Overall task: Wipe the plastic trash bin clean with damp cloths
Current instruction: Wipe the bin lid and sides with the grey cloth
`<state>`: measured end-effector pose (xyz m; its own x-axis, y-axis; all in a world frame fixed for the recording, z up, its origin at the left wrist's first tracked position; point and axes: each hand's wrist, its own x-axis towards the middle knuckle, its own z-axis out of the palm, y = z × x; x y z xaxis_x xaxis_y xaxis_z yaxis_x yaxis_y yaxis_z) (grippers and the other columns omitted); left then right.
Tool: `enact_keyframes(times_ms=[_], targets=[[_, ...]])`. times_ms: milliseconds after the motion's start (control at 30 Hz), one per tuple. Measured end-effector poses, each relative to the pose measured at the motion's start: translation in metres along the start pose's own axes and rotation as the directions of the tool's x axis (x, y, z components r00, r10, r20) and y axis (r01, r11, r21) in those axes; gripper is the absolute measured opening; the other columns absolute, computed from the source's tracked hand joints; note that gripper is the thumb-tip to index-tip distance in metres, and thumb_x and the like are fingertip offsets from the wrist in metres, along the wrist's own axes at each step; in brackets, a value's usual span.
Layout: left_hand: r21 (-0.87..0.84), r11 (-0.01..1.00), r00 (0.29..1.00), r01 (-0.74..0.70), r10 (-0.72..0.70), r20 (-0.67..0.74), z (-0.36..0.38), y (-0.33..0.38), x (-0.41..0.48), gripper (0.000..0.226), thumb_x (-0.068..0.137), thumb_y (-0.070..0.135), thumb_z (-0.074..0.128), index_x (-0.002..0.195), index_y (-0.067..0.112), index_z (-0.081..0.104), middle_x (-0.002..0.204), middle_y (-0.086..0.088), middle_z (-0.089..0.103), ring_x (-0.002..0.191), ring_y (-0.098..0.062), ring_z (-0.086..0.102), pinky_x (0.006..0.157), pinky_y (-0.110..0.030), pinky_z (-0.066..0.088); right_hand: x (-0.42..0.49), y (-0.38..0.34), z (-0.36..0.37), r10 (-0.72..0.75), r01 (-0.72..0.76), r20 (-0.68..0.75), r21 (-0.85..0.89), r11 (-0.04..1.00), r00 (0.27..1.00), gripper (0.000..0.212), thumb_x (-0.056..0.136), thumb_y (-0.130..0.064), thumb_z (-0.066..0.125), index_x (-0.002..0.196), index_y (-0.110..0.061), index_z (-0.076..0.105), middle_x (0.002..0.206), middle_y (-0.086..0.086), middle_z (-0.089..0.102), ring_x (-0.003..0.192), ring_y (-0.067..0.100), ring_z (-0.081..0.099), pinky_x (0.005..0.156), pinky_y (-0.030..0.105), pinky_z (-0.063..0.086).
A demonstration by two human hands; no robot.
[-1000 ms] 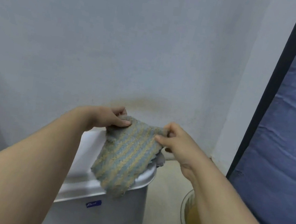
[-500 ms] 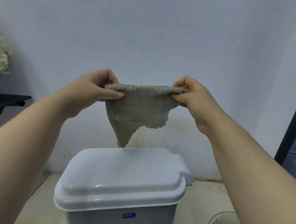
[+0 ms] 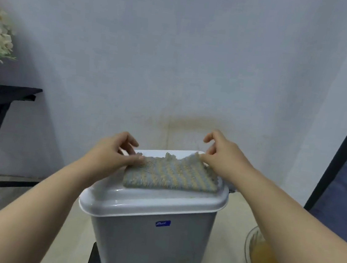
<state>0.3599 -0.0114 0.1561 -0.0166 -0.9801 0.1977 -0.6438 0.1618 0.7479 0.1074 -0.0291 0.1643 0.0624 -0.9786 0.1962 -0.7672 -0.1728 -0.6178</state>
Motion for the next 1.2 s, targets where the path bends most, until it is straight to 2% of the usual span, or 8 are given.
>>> enact_keyframes(times_ms=[67,167,267,367,567,733,1000,1200], targets=[[0.054,0.998,0.990,-0.017,0.024,-0.141,0.000,-0.004,0.007,0.009,0.089,0.032,0.059,0.094,0.025,0.058,0.090,0.004,0.064,0.085,-0.016,0.059,0.065,-0.022,0.042,0.000,-0.001,0.004,-0.236,0.212,-0.101,-0.197,0.957,0.967,0.026,0.086,-0.018,0.056,0.111,-0.025,0.051,0.092,-0.007,0.056,0.083,0.014,0.052,0.077,0.034,0.044],[0.129,0.991,0.990,0.040,-0.022,-0.140,0.007,-0.015,0.009,0.016,0.095,0.023,0.045,0.101,0.028,0.058,0.104,0.002,0.067,0.095,-0.018,0.057,0.071,-0.025,0.041,-0.007,-0.009,0.017,-0.570,0.592,0.251,-0.014,0.806,0.782,0.029,0.091,-0.014,0.053,0.117,-0.025,0.061,0.122,-0.011,0.059,0.118,0.004,0.046,0.104,0.025,0.034],[0.161,0.982,0.994,0.095,-0.086,-0.064,0.025,-0.023,0.007,0.033,0.099,0.026,0.037,0.129,0.026,0.051,0.134,-0.003,0.055,0.122,-0.021,0.048,0.097,-0.028,0.035,-0.007,-0.011,0.036,-0.556,0.658,0.545,0.009,0.753,0.628,0.041,0.102,-0.026,0.037,0.141,-0.036,0.037,0.151,-0.021,0.028,0.142,-0.004,0.009,0.115,0.024,0.007],[0.240,0.966,0.996,0.092,-0.091,-0.015,0.030,-0.026,0.003,0.045,0.099,0.038,0.028,0.144,0.031,0.033,0.152,0.003,0.033,0.140,-0.017,0.027,0.116,-0.035,0.019,-0.015,0.010,0.028,-0.468,0.583,0.492,-0.105,0.805,0.734,0.044,0.102,-0.038,0.030,0.145,-0.040,0.023,0.152,-0.026,0.018,0.139,-0.008,0.005,0.114,0.023,0.003],[0.557,0.828,0.974,-0.067,-0.067,0.216,0.029,-0.029,0.005,0.051,0.100,0.041,0.021,0.149,0.031,0.015,0.159,0.007,0.004,0.146,-0.011,-0.002,0.116,-0.029,0.000,-0.026,0.032,0.012,-0.357,0.337,0.075,-0.552,0.762,0.931,0.042,0.094,-0.047,0.032,0.126,-0.028,0.051,0.119,-0.010,0.052,0.115,0.014,0.037,0.102,0.034,0.018],[0.652,0.759,0.970,-0.009,-0.151,0.189,0.034,-0.012,0.014,0.048,0.101,0.030,0.014,0.148,0.027,0.018,0.159,0.007,0.004,0.146,-0.014,-0.005,0.118,-0.039,-0.003,-0.014,0.003,0.044,-0.301,0.421,0.358,-0.330,0.845,0.884,0.049,0.102,-0.031,0.019,0.150,-0.022,0.012,0.159,-0.008,0.006,0.145,0.009,0.001,0.115,0.029,-0.003],[0.597,0.797,0.976,-0.087,-0.053,0.213,0.080,0.008,0.022,0.052,0.100,0.036,0.013,0.150,0.025,0.007,0.159,0.005,-0.003,0.146,-0.011,-0.006,0.117,-0.034,-0.003,-0.011,0.026,0.038,-0.335,0.399,0.241,-0.311,0.862,0.911,0.049,0.101,-0.041,0.019,0.148,-0.027,0.023,0.156,-0.012,0.021,0.143,0.007,0.013,0.115,0.030,0.007],[0.620,0.779,0.960,-0.088,-0.099,0.261,0.073,0.008,0.020,0.053,0.099,0.041,0.013,0.149,0.033,0.001,0.158,0.011,-0.009,0.145,-0.007,-0.010,0.117,-0.031,-0.005,0.038,0.058,0.018,0.119,-0.143,0.157,0.157,0.977,0.980,0.046,0.098,-0.047,0.029,0.137,-0.029,0.045,0.144,-0.006,0.044,0.130,0.019,0.041,0.106,0.037,0.033]])
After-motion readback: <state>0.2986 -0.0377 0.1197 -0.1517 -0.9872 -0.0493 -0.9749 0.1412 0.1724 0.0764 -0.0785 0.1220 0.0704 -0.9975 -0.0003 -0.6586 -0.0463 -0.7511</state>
